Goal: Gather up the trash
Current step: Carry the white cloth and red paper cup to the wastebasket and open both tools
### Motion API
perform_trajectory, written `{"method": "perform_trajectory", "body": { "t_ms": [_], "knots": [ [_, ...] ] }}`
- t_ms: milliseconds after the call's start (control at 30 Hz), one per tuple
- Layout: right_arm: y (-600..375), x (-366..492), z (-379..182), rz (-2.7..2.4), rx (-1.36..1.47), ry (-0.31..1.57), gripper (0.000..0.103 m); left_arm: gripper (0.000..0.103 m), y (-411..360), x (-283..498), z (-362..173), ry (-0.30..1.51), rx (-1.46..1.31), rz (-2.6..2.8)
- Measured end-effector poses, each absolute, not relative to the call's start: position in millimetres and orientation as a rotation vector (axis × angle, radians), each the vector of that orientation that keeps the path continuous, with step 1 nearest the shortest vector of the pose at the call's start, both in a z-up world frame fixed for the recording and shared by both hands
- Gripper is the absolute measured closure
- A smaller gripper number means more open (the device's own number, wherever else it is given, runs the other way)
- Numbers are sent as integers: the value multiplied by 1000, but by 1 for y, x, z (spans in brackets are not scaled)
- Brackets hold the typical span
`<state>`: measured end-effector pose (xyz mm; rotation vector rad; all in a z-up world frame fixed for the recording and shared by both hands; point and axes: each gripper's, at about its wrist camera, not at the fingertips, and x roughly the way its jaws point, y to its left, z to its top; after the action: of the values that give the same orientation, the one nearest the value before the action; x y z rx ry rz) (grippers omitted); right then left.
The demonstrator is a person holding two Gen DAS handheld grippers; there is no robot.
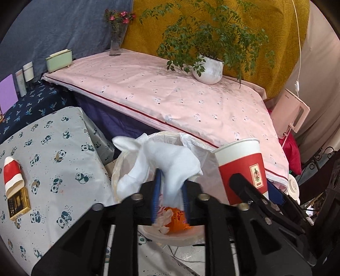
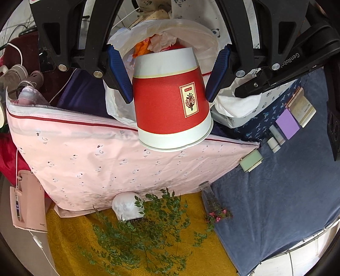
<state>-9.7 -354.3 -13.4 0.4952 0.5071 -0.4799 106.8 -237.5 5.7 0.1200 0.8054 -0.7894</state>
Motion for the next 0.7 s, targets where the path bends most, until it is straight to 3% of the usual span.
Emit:
{"method": "perform_trajectory", "body": {
  "t_ms": [67,133,433,700],
  "knots": [
    [-358,-10,-15,-485,506,507,36,55,-234,112,5,799,111,-766],
    [-361,-9,-16,-490,505,508,36,49,-231,116,5,797,101,-751],
    [-361,6,-20,-475,498,520,36,45,-216,128,-3,815,92,-699],
    [-351,25,-21,-455,474,536,36,35,-194,140,-3,811,63,-641]
  ]
}}
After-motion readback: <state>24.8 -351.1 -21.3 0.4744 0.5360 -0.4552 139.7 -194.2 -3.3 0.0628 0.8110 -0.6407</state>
